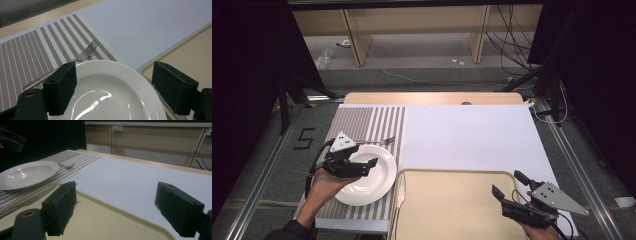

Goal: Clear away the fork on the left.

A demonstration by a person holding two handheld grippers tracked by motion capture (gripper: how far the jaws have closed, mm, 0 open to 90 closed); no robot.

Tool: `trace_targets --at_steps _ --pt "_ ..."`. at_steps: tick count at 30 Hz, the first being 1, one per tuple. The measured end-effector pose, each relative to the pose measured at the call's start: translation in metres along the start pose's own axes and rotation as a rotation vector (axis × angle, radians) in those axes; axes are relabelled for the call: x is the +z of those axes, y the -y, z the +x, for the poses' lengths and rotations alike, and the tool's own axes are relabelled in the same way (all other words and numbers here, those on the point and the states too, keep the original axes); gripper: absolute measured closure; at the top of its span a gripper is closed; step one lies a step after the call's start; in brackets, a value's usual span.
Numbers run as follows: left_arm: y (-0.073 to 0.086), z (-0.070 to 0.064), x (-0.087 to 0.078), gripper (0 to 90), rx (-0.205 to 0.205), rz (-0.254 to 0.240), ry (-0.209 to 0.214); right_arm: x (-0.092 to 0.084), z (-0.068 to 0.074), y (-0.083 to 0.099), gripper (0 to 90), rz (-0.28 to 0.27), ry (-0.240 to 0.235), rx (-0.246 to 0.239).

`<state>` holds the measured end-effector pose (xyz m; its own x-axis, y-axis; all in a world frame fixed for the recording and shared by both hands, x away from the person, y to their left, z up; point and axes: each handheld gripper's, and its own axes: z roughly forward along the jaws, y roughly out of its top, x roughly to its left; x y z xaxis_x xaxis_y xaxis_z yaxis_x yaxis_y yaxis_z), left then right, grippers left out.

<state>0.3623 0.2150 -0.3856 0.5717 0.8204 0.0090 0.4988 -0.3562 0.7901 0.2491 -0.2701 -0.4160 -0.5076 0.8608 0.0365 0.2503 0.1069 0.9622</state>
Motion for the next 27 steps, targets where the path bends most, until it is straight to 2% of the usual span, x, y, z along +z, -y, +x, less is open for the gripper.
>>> trace_targets --at_steps 8,12,13,15,20,27 --pt "-0.011 0.023 0.015 19.8 0.043 0.066 -0.033 0.0 -0.001 0.0 18.8 0.001 0.002 0.001" --pt "-0.016 0.037 0.025 20.2 0.054 0.096 -0.021 0.0 -0.001 0.0 18.8 0.0 0.001 0.0" --pt "-0.017 0.04 0.027 20.6 0.046 0.103 -0.002 0.0 -0.001 0.0 18.8 0.0 0.001 0.003" --pt "-0.02 0.044 0.03 20.4 0.035 0.11 0.002 0.0 -0.001 0.0 18.8 0.0 0.001 0.003" --pt "-0.026 0.055 0.04 20.9 0.065 0.149 -0.011 0.0 -0.001 0.001 18.8 0.0 0.0 0.004" --pt "-0.033 0.067 0.057 21.3 0.081 0.213 -0.035 0.0 -0.001 0.001 18.8 0.003 -0.002 0.005"
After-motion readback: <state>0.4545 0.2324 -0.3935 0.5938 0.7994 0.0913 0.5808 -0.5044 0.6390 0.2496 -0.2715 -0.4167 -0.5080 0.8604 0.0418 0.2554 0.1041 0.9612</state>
